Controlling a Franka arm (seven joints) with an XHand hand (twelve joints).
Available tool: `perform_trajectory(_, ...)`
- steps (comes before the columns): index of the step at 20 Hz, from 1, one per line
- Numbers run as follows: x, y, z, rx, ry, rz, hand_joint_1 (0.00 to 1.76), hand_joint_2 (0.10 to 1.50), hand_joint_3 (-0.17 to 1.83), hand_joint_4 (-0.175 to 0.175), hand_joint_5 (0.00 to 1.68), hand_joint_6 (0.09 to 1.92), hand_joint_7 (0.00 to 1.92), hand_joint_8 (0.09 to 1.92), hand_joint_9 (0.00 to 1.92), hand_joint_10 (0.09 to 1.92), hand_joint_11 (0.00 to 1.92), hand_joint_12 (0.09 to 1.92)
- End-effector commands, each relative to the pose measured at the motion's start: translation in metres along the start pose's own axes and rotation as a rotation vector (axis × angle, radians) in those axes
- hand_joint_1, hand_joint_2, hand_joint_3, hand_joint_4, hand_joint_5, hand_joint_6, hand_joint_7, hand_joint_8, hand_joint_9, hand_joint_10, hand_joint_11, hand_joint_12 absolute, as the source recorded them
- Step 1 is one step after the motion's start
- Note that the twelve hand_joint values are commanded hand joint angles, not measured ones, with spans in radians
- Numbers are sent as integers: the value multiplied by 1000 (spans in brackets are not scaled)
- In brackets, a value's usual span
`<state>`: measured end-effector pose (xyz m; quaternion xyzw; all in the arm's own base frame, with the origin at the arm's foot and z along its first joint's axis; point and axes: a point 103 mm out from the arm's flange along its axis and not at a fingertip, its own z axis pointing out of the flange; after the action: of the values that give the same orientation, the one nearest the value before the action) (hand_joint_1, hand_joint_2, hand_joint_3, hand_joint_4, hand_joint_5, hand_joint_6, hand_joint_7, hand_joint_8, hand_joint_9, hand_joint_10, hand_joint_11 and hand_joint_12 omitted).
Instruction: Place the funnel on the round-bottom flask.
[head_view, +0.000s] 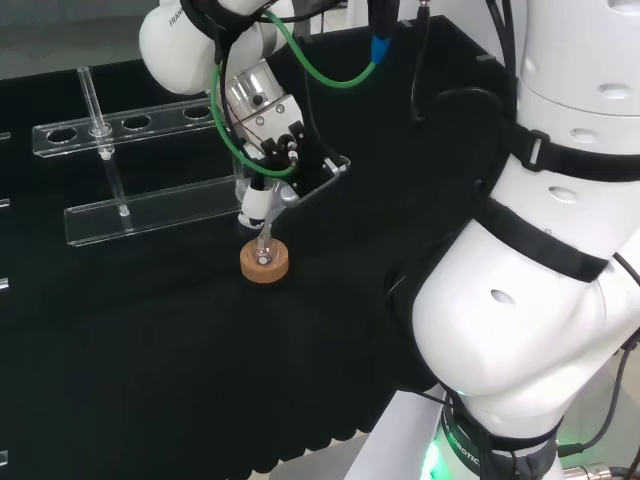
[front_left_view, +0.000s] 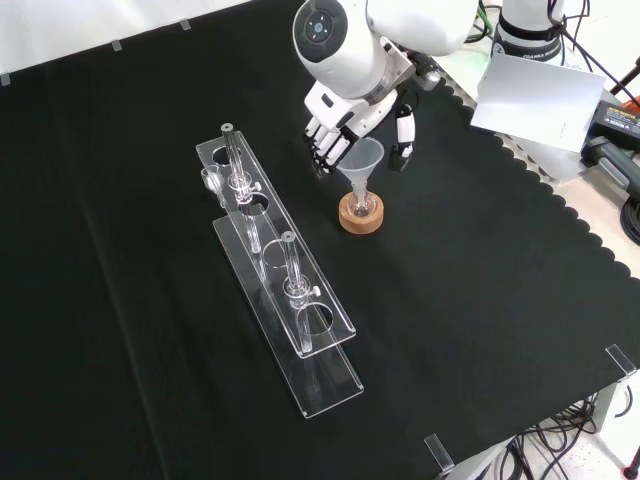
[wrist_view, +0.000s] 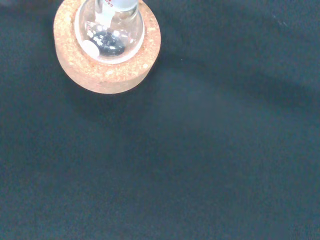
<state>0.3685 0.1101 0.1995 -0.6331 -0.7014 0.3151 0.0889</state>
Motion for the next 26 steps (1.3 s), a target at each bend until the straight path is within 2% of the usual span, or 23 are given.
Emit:
perform_trajectory(1, 0, -4, -1, -29, 12, -28, 563, 634, 430, -51, 318, 107, 80, 685, 393, 674, 268, 1356)
perform_trajectory(8, -1, -7, -1, -68, 31, -67, 471, 627, 346, -50, 305, 87, 68, 682, 384, 686, 260, 1363)
perform_trajectory(13, -4, -11, -4, -118, 45, -69, 439, 645, 274, -48, 251, 87, 14, 656, 295, 702, 202, 1389)
perform_trajectory(21, -10, -15, -11, -174, 58, -62, 432, 677, 198, -42, 187, 87, 0, 464, 155, 742, 102, 1427)
perform_trajectory(26, -23, -20, -16, -217, 82, -51, 438, 688, 184, -42, 183, 87, 0, 472, 144, 751, 87, 1436)
